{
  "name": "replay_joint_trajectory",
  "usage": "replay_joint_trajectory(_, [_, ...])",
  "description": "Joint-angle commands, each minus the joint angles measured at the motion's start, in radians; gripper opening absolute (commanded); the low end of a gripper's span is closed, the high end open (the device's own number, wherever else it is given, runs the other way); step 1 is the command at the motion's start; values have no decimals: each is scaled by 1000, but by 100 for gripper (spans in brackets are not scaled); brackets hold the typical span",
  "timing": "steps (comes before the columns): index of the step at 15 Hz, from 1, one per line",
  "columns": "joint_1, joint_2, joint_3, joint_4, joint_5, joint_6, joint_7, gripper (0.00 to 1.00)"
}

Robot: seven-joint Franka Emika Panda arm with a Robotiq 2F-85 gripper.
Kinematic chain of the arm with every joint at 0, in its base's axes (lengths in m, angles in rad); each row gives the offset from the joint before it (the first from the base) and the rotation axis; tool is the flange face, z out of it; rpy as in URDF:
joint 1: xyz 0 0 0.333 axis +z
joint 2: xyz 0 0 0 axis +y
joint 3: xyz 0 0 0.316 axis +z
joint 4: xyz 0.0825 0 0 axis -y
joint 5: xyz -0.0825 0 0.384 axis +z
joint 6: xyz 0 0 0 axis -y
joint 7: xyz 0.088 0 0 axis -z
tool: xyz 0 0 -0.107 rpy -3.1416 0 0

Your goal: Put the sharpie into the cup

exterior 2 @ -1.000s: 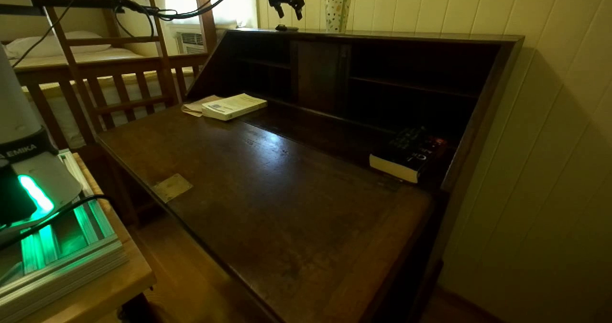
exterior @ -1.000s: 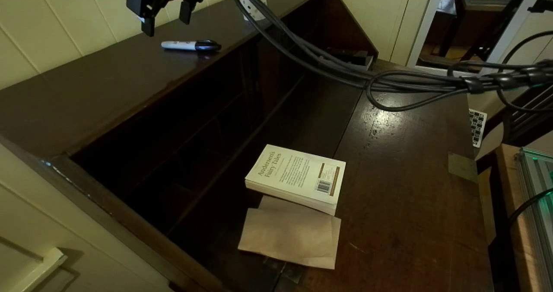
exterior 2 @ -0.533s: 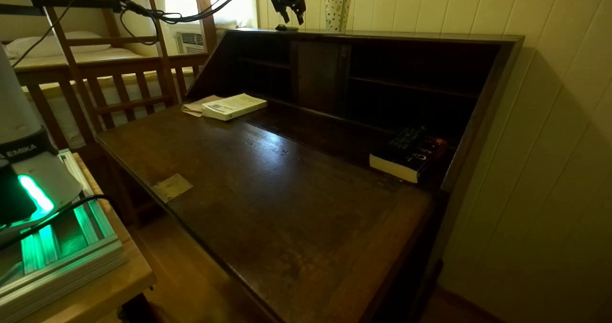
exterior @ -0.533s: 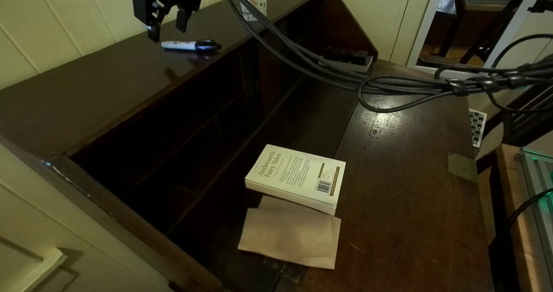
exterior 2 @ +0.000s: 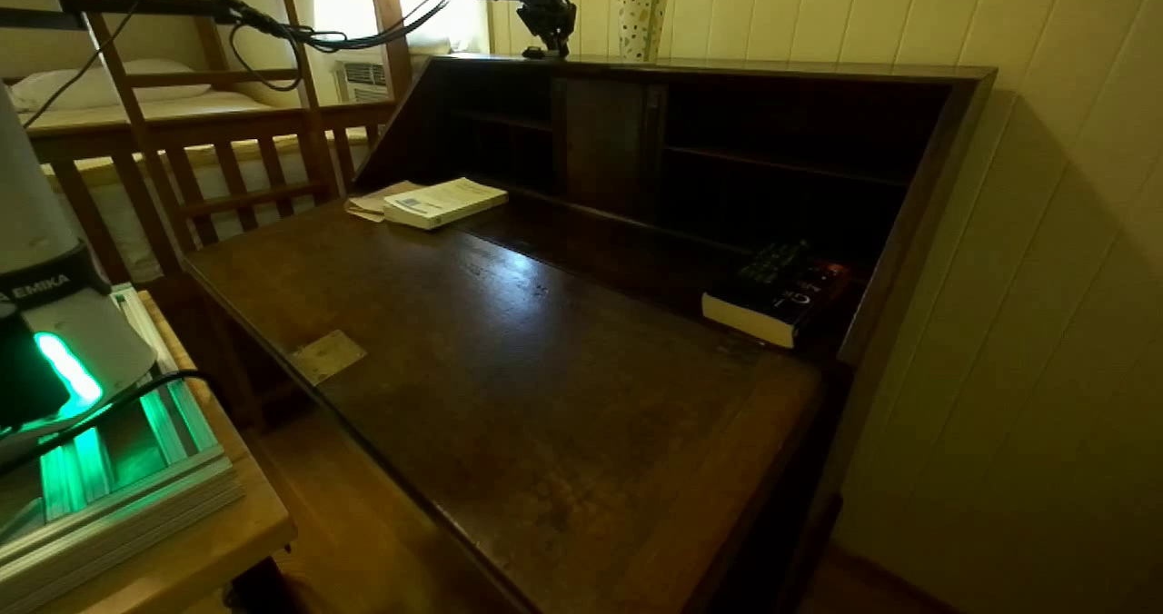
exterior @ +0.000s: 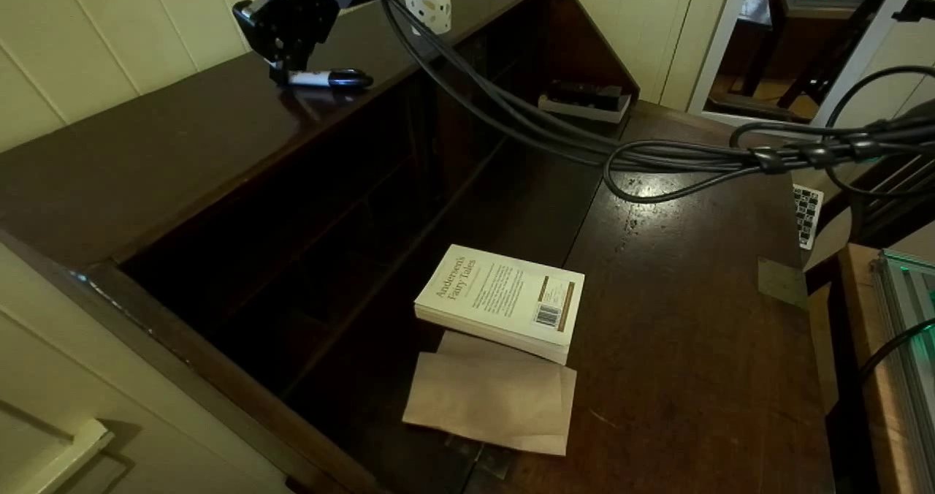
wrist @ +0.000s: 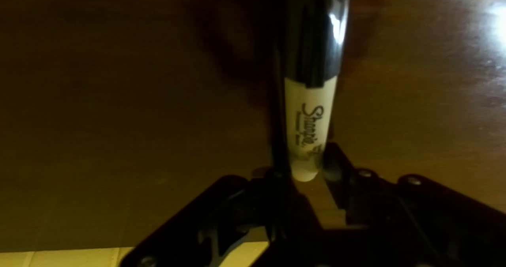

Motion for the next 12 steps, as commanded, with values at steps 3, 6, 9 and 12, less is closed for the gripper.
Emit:
replay_joint_trajectory(3, [10,17,-11,34,-1,-17,-19,13])
replay_joint_trajectory(6, [9,5,-17,29,-2,-20,-15,5])
replay_joint_trajectory(9, [3,-27,-22,13,3,-38,-10,6])
replay_joint_trajectory(12, [-1,-95,-31,-38,-4,-18,-18,6])
